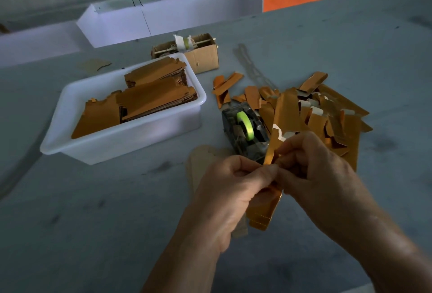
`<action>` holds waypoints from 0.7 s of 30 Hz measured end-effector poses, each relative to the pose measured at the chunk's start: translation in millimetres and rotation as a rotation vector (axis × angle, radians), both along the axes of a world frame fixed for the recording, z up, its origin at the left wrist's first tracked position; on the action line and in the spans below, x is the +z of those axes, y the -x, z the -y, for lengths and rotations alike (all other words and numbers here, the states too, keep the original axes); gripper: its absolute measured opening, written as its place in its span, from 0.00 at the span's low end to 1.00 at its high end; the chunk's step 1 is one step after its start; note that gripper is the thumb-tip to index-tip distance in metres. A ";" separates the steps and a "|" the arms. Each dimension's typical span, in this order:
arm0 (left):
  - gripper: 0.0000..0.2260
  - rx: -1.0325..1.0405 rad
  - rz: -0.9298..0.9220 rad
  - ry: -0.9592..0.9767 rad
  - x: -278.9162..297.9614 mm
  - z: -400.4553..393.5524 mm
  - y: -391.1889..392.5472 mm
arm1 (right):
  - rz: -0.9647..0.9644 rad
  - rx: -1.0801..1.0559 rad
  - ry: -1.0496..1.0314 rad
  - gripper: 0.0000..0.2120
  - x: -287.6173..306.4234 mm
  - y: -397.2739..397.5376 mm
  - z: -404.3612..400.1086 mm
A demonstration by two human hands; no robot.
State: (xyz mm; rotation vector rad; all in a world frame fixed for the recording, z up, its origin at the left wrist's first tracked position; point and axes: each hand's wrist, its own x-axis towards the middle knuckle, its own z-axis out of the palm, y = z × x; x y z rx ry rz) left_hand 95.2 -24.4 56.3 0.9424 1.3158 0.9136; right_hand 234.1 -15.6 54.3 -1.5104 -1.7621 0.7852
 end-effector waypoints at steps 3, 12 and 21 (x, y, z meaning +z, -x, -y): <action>0.04 0.054 -0.005 -0.019 -3.6 0.7 -1.5 | 0.030 -0.025 0.004 0.15 -0.1 3.6 1.0; 0.07 0.272 -0.393 -0.362 -14.2 15.3 -23.1 | 0.165 -0.114 -0.014 0.13 8.2 10.3 4.3; 0.06 0.322 -0.247 -0.351 -15.5 10.8 -12.9 | 0.287 -0.192 -0.083 0.20 13.0 14.4 0.8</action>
